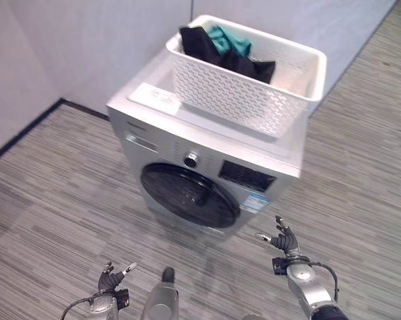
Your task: Grab the laundry basket,head to the washer,open it,put in the laundry and shut it.
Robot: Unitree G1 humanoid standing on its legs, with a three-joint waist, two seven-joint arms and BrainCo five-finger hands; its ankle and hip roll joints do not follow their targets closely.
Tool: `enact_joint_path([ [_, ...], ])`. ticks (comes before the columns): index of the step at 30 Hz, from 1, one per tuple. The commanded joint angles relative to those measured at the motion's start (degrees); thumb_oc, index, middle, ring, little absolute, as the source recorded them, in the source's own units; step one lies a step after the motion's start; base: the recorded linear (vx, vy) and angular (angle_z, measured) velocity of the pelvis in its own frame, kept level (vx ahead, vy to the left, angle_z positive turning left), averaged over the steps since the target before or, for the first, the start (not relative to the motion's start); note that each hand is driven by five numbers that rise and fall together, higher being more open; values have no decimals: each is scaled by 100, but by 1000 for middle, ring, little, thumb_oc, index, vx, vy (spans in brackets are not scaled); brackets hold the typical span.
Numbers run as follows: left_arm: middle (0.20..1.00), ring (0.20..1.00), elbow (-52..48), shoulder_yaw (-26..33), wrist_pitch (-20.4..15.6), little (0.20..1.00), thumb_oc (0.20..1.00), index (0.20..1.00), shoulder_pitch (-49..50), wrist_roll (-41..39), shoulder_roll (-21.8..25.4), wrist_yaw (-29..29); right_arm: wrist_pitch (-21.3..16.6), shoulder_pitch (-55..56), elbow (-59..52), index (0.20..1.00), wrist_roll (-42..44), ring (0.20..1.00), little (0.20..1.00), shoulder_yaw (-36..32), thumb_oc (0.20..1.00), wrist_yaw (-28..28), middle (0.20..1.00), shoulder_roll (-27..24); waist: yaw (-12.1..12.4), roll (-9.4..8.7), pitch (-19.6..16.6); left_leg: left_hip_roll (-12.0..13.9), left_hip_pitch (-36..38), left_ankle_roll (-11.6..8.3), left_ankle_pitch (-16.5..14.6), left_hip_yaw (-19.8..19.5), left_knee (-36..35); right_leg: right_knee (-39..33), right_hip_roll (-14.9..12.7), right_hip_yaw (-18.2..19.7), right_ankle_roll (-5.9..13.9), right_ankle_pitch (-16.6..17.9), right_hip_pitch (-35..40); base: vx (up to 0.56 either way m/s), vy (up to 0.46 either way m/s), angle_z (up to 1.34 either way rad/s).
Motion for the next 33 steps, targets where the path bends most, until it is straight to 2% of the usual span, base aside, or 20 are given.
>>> enact_joint_path([
  [1, 1000, 1000, -242, -46, -111, 1000, 1000, 1000, 360, 282, 8, -69, -76, -417, -95, 1000, -320, 1000, 1000, -38, 1000, -18, 1000, -422, 164, 161, -75, 440, 99, -149, -126, -515, -314, -1157, 504, -380, 174, -347, 261, 82, 5, -17],
  [2, 1000, 1000, -210, -29, -131, 1000, 1000, 1000, 309, 279, 63, -38, -62, -636, -27, 1000, -401, 1000, 1000, 204, 1000, 11, 1000, -409, 138, 158, 19, 424, 226, -156, -139, -541, -383, -1646, 620, -255, 331, -145, 3, 99, -4, -16],
  [4, 1000, 1000, -206, -38, -139, 1000, 1000, 1000, 267, 259, 58, -17, -52, -679, -27, 1000, -406, 1000, 1000, 268, 1000, 25, 1000, -395, 104, 138, 56, 386, 230, -154, -148, -593, -368, -1744, 661, -177, 379, -95, -70, 66, -7, 3],
  [5, 1000, 1000, -197, -99, -161, 1000, 1000, 1000, 193, 309, 30, 14, -71, -634, 6, 1000, -397, 1000, 1000, 352, 1000, 76, 1000, -375, 106, 67, 75, 252, 209, -155, -189, -707, -310, -1856, 726, -29, 391, -211, 36, 71, -21, 16],
  [9, 1000, 1000, -237, -120, -174, 1000, 1000, 1000, 229, 328, -20, -13, -97, -482, 12, 1000, -408, 1000, 1000, 412, 1000, 151, 1000, -377, 140, -29, 18, 176, 195, -210, -188, -847, -311, -1970, 711, -177, 352, -266, 246, 57, -66, 70],
  [10, 1000, 1000, -308, -29, -193, 1000, 1000, 1000, 340, 211, -75, -49, -124, -448, 74, 1000, -377, 1000, 1000, 465, 1000, 236, 1000, -366, 219, -69, -85, 231, 191, -261, -166, -856, -403, -2214, 728, -355, 395, -190, 386, 48, -142, 33],
  [18, 1000, 1000, -154, 179, -222, 1000, 1000, 1000, 521, -5, -126, -112, -220, -370, 28, 1000, -290, 1000, 1000, 486, 1000, 334, 1000, -526, 314, -134, -261, 415, 180, -467, 19, -1038, -727, -2730, 966, -535, 331, -278, 668, 48, -93, 8],
  [26, 1000, 1000, -173, 186, -267, 1000, 1000, 1000, 614, -30, -90, -139, -262, -721, 139, 1000, -281, 1000, 1000, 660, 1000, 283, 1000, -518, 463, -23, -237, 492, 81, -544, 157, -1159, -902, -2730, 1081, -507, 280, -449, 570, 4, -45, 6],
  [33, 1000, 1000, -615, -143, -470, 1000, 1000, 1000, 504, -358, -98, -92, -360, -1767, 596, 1000, -263, 1000, 1000, 1220, 1000, -21, 1000, -86, 600, 407, 120, 433, -373, -580, 310, -1315, -899, -2730, 1145, -407, 209, -442, 167, -90, -20, 9],
])
